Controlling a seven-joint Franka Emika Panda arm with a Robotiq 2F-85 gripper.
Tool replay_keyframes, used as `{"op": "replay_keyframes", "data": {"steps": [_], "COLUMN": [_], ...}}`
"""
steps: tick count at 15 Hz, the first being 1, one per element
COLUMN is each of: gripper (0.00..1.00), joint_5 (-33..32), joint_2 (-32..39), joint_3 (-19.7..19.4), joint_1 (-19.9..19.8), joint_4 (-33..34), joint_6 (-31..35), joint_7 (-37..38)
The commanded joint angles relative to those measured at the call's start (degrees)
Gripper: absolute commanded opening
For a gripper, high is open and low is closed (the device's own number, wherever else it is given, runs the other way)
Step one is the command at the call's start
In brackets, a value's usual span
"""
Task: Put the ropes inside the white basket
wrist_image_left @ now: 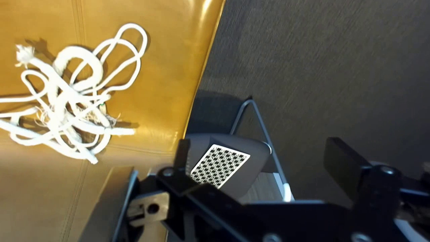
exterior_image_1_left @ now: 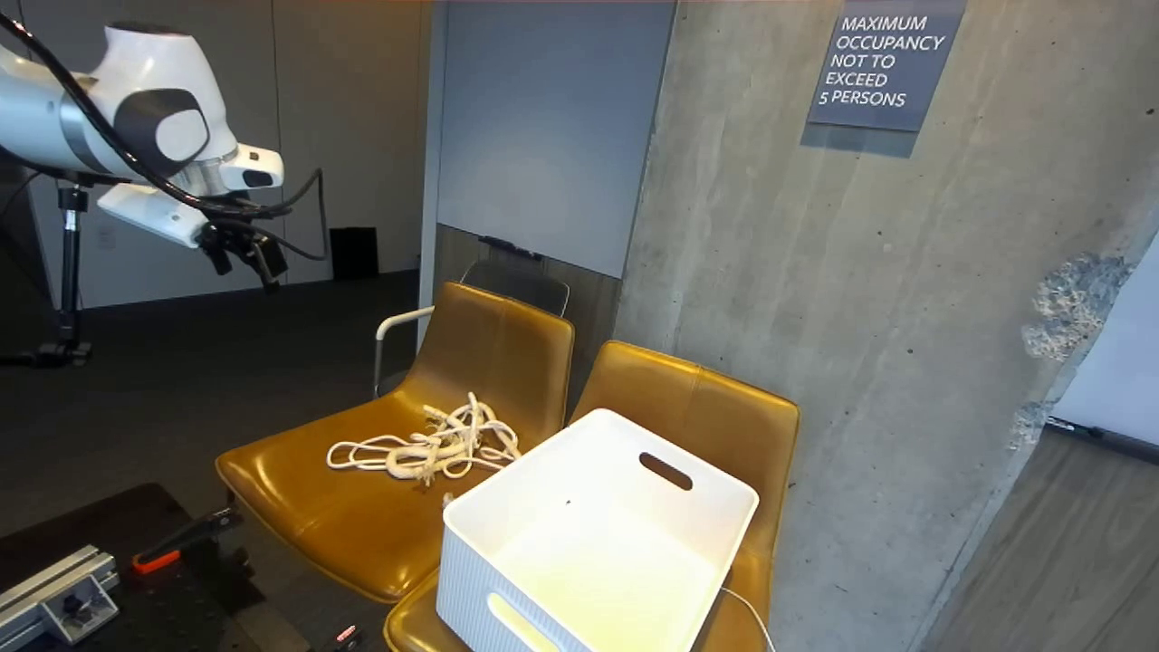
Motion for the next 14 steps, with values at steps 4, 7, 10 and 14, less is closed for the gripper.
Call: {"op": "replay_keyframes", "data": {"steps": [4, 7, 10, 14], "gripper": [1.0, 1.0, 1.0, 1.0], "joint_5": [-29.52, -36.92, -39.04, -35.36], "joint_2": [17.57, 24.83, 33.21, 41.89], "joint_3": [-7.27, -11.1, -13.95, -20.69], "joint_1": [2.08, 4.2, 5.47, 7.71], "joint_4": [14.33, 21.47, 29.07, 37.05], "joint_6": [3.03, 2.12, 1.38, 0.75], "joint_7": [12.61, 15.58, 16.04, 11.39]}}
